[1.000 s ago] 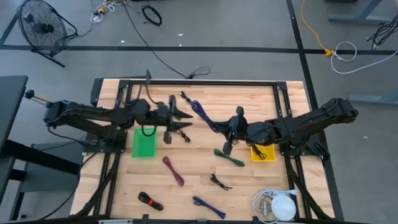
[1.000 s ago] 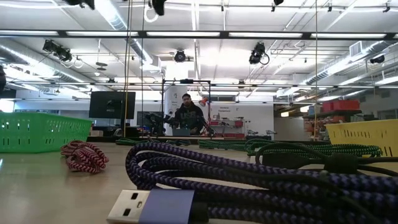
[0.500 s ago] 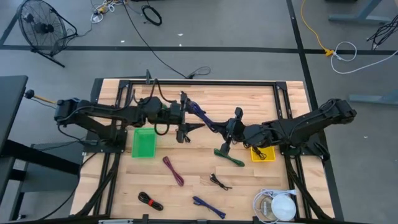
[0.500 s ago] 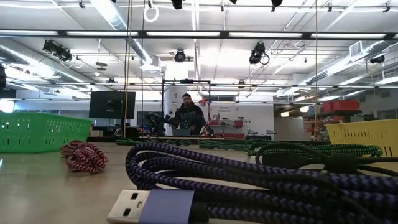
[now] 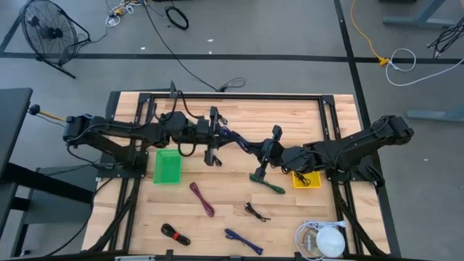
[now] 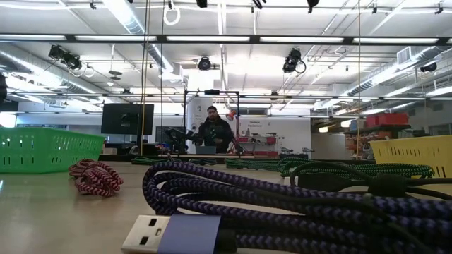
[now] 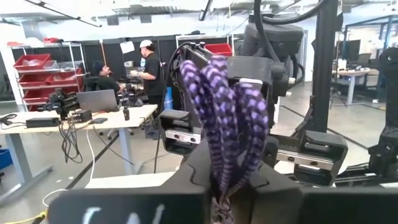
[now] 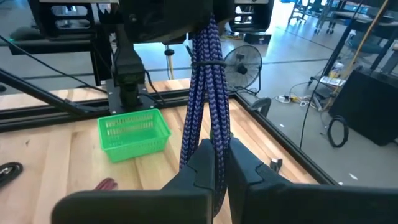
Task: Pick & Place USB Port
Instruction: Put the purple black charger cable into the green bin
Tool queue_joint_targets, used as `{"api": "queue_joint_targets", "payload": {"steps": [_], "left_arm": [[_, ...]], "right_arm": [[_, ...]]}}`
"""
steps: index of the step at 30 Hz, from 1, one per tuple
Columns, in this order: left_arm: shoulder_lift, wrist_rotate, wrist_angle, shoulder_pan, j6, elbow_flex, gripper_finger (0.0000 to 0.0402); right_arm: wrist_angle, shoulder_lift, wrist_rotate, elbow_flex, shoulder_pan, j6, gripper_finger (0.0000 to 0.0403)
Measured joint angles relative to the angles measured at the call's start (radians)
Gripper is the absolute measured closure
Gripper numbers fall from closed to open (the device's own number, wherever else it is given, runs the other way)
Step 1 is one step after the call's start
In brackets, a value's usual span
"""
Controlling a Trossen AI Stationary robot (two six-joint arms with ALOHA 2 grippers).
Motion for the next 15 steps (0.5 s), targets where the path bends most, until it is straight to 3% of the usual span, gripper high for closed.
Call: {"api": "queue_joint_targets", "payload": {"steps": [4,15], "left_arm": [[0.000,-0.005,-0.003,0.001,0.002,0.000,0.0381],[-0.052,-0.103,-0.200,0.018,-0.041,-0.001,0.0381]], "right_arm": [[0.002,0.000,0.010,0.000,0.000,-0.030,0.0384],[-0.013,-0.021,0.037,-0.001,0.000,-0.079,0.0240]]}}
